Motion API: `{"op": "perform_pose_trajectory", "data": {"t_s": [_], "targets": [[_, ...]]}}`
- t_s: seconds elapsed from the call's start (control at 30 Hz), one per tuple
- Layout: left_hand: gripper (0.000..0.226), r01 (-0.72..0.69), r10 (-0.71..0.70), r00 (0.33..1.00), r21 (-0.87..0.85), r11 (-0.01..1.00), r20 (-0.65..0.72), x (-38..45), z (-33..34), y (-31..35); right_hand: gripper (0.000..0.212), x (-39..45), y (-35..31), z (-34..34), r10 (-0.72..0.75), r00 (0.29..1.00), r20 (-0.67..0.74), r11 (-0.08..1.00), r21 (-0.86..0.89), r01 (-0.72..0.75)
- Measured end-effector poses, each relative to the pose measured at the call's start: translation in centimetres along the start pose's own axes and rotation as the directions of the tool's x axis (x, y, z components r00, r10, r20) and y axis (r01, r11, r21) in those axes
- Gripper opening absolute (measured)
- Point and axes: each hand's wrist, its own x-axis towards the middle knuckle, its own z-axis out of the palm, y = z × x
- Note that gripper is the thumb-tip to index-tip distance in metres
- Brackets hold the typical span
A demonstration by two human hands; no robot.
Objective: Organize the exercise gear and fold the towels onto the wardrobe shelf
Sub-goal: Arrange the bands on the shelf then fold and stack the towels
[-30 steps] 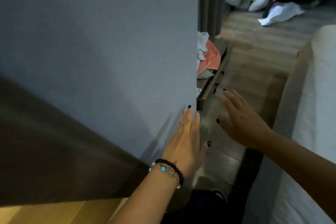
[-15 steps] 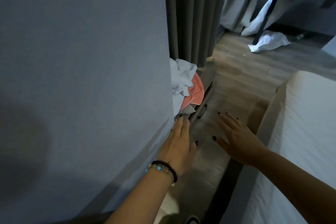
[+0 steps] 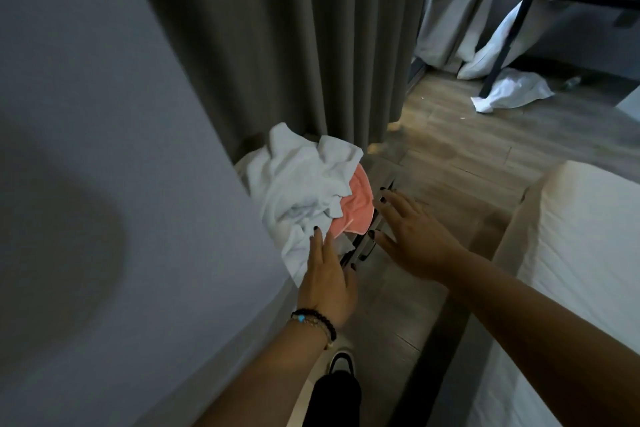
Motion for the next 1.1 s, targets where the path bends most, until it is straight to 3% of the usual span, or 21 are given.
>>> {"op": "perform_pose_trajectory", "data": {"t_s": [0.17, 0.4, 0.57, 0.67, 0.77, 0.87, 0.93, 1.1], "targets": [[0.074, 0.098, -0.121, 0.981, -0.150, 0.984, -0.153, 5.4, 0.2, 1.3, 0.066, 4.8, 2.7, -1.2, -0.028, 0.999, 0.036, 1.000, 0.009, 0.027], [0.089, 0.250, -0.332, 0.912, -0.313, 0.916, -0.241, 13.0, 0.2, 2.5, 0.069, 12.5, 6.5, -2.1, -0.062, 0.994, 0.094, 0.996, 0.075, 0.055], [0.092, 0.395, -0.538, 0.772, -0.408, 0.823, -0.338, 18.5, -0.1, 1.8, 0.072, 17.9, 9.0, -3.4, -0.195, 0.969, 0.154, 0.981, 0.027, 0.193], [0.090, 0.395, -0.560, 0.701, -0.413, 0.820, -0.441, 21.1, -0.7, 1.4, 0.069, 21.1, 10.1, -4.8, -0.291, 0.941, 0.170, 0.956, 0.028, 0.291], [0.091, 0.490, -0.625, 0.631, -0.388, 0.780, -0.459, 23.3, -1.4, 0.7, 0.091, 24.4, 10.8, -5.3, -0.373, 0.912, 0.170, 0.924, -0.018, 0.381], [0.095, 0.628, -0.665, 0.570, -0.266, 0.732, -0.483, 24.8, -2.3, -0.4, 0.067, 27.3, 10.7, -5.4, -0.415, 0.887, 0.201, 0.904, -0.021, 0.427], [0.096, 0.687, -0.689, 0.521, -0.232, 0.689, -0.503, 25.3, -3.1, -1.8, 0.064, 29.1, 9.9, -5.2, -0.462, 0.861, 0.211, 0.880, -0.009, 0.474], [0.101, 0.818, -0.832, 0.428, -0.239, 0.523, -0.354, 25.8, -4.5, -6.3, 0.067, 32.9, 7.1, -4.9, -0.536, 0.808, 0.243, 0.838, 0.037, 0.545]]}}
